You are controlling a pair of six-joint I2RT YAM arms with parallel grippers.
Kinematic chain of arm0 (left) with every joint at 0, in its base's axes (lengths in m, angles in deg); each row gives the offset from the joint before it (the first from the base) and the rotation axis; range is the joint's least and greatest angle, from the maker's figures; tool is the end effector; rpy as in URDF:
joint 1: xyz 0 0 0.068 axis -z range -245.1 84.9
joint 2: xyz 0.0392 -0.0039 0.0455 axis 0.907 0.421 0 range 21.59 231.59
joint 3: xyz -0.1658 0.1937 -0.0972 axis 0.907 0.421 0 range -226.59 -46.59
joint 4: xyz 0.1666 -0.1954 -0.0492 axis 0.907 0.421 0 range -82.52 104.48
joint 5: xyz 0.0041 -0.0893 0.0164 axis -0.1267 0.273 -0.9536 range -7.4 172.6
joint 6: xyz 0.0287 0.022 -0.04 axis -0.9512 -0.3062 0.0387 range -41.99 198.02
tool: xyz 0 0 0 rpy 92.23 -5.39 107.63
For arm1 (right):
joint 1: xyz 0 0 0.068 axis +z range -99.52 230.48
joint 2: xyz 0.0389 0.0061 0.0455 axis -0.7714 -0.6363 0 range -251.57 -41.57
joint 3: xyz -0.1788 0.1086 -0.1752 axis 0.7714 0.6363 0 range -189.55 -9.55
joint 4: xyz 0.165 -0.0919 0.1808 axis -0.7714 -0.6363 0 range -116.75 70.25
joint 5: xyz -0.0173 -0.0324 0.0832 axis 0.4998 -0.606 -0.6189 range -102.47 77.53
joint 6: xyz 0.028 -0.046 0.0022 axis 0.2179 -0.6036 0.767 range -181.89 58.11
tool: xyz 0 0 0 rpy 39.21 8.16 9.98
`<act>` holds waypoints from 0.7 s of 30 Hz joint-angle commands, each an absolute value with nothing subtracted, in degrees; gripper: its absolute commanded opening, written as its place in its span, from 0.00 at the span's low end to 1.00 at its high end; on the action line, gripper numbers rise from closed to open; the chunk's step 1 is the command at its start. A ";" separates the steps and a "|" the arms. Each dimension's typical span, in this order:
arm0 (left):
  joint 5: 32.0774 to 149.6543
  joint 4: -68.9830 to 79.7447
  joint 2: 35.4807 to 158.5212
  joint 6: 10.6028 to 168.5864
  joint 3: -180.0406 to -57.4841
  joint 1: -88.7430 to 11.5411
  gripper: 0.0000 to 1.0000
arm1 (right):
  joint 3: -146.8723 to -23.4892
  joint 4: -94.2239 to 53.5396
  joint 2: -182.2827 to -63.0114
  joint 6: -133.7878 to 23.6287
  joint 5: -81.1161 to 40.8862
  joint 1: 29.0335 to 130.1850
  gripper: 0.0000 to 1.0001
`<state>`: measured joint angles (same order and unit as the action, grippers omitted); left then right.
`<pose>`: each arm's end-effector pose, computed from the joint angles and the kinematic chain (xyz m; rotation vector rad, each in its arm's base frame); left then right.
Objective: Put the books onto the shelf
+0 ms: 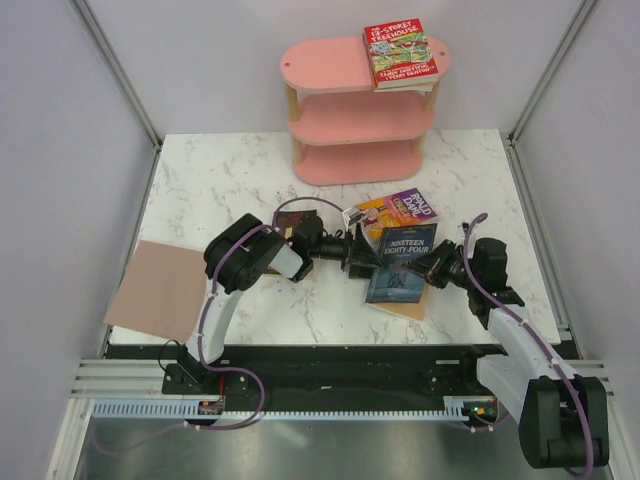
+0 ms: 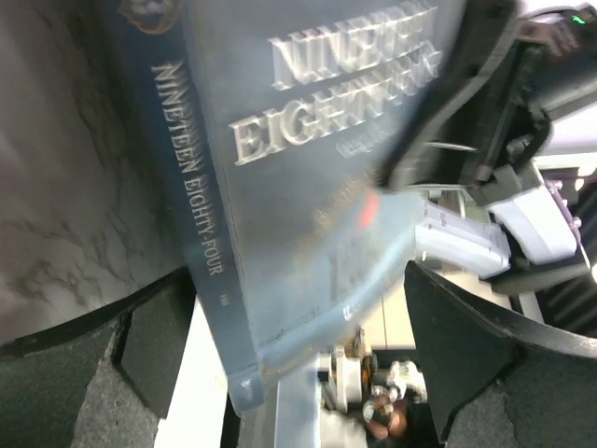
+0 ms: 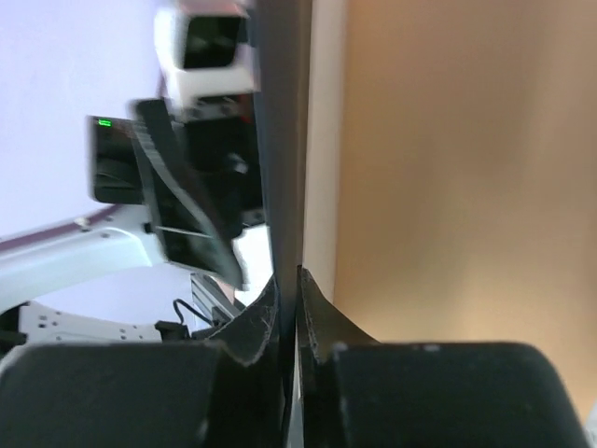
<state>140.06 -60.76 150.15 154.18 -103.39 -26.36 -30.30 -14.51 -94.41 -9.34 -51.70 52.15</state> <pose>0.3020 -0.2807 0.1004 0.3300 2.1936 -2.1446 0.1899 0.0279 0.1988 0.4917 2.1150 1.2669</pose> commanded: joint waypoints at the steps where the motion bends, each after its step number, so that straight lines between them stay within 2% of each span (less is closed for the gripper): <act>1: 142.28 -69.33 150.27 158.79 -104.86 -24.85 0.97 | -24.94 -15.88 -91.14 -11.27 -52.56 52.42 0.15; 2: 142.37 -68.98 150.18 158.79 -105.13 -24.50 0.97 | -23.62 -16.92 -90.61 -11.53 -52.12 52.42 0.23; 4: 142.46 -68.46 150.09 158.44 -105.74 -24.23 0.97 | -22.73 -18.68 -90.00 -12.32 -50.45 52.42 0.31; 7: 142.46 -64.86 149.57 156.33 -106.53 -23.79 0.96 | -21.85 -21.22 -90.34 -13.20 -48.43 52.42 0.49; 14: 141.40 -49.93 147.02 146.49 -108.38 -22.47 0.91 | -27.03 -33.51 -94.21 -18.90 -41.66 52.42 0.62; 17: 140.96 -42.90 146.31 142.54 -109.87 -22.30 0.82 | -30.10 -40.45 -92.47 -21.72 -36.05 52.42 0.64; 20: 139.82 -33.75 145.70 137.09 -111.89 -22.03 0.64 | -32.66 -45.91 -87.82 -22.43 -30.87 52.50 0.64; 21: 139.73 -32.00 145.78 135.08 -112.42 -21.77 0.63 | -33.27 -47.24 -86.32 -22.26 -29.45 52.42 0.65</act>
<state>140.71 -40.74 150.32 144.76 -108.24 -22.47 -28.66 -37.77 -91.83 -19.15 -38.76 52.29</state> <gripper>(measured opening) 0.666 0.643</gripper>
